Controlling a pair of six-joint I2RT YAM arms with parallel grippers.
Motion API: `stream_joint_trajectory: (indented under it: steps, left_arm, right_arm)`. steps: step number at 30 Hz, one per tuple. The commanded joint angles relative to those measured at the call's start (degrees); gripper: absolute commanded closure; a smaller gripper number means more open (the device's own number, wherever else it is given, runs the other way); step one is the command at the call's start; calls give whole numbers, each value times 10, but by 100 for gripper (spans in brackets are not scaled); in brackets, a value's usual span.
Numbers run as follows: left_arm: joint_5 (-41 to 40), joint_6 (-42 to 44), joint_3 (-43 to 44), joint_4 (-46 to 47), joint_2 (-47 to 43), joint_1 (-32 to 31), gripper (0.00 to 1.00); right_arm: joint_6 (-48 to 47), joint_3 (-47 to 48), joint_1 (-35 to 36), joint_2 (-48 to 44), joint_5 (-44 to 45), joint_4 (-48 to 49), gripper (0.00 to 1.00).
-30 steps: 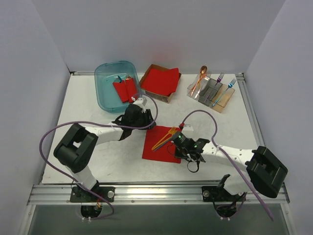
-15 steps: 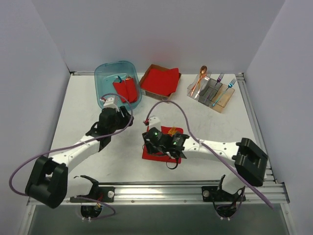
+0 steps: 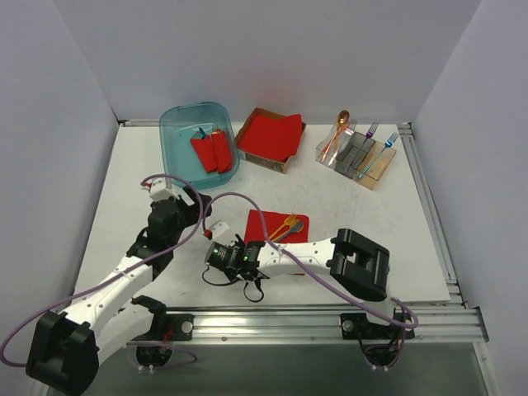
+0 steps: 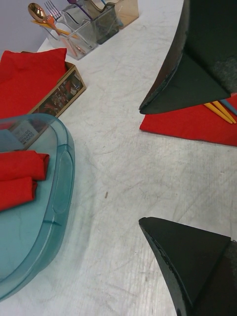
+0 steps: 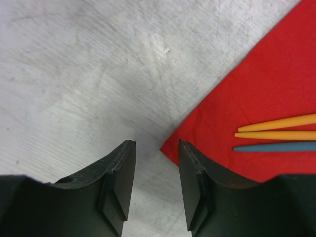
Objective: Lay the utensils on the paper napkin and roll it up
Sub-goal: Roll the napkin at the center of the board.
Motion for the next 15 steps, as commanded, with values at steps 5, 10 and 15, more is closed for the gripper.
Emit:
stream_joint_trajectory:
  steps: [5, 10, 15]
  left_arm:
    - [-23, -14, -26, 48, -33, 3, 6]
    - [-20, -14, -20, 45, -23, 3, 6]
    - [-17, -15, -18, 45, -15, 3, 6]
  right_arm:
    - [7, 29, 9, 12, 65, -61, 57]
    - [12, 39, 17, 27, 78, -76, 60]
    - [19, 39, 24, 31, 77, -78, 63]
